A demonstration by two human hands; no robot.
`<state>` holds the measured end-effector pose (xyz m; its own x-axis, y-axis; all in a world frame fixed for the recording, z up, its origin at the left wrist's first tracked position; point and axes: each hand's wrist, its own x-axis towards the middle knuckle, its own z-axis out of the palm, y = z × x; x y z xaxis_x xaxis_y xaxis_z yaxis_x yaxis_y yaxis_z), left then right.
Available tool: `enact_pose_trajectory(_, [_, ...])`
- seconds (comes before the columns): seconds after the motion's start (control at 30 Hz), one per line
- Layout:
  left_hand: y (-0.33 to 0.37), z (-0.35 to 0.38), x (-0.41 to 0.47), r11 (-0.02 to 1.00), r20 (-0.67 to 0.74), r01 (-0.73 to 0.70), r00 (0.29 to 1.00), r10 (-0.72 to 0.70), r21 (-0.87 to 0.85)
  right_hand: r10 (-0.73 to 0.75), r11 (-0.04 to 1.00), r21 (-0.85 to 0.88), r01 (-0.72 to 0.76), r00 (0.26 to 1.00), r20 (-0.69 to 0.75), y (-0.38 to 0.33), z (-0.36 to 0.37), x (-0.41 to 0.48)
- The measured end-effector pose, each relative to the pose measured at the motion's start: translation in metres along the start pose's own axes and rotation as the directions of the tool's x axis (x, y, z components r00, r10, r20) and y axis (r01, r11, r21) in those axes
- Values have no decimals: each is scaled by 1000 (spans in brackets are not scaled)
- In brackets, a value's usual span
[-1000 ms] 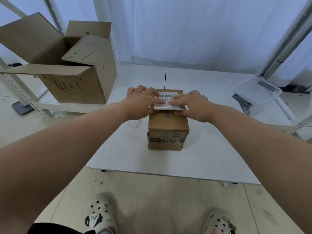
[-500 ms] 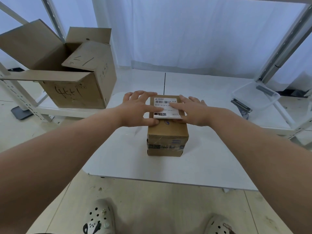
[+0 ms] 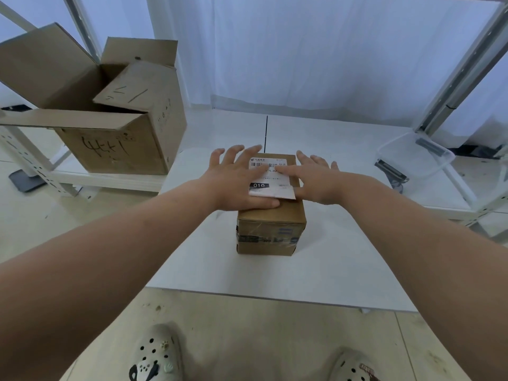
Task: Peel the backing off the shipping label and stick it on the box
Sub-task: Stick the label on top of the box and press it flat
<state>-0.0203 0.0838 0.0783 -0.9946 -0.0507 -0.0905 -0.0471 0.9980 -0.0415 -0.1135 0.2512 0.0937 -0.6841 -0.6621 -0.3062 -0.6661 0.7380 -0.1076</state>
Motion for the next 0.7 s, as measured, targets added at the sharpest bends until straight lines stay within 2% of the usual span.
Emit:
enact_pose_trajectory(0.2, [-18,3,-1,990,71,135,989,-133,-32,1,1000,25,-2,1000,9,2,2,1])
enact_pose_trajectory(0.4, [-13,5,-5,999,34,19,999,-18,-38,-56,998,-35,60,995,88,-4,-3,5])
enact_pose_trajectory(0.53, [-14,8,-5,997,54,42,998,-38,-66,-25,996,-78,34,993,117,1,-11,9])
enact_pose_trajectory(0.7, [-13,4,-7,993,37,61,998,-58,-100,24,1000,0,-24,998,66,12,-4,6])
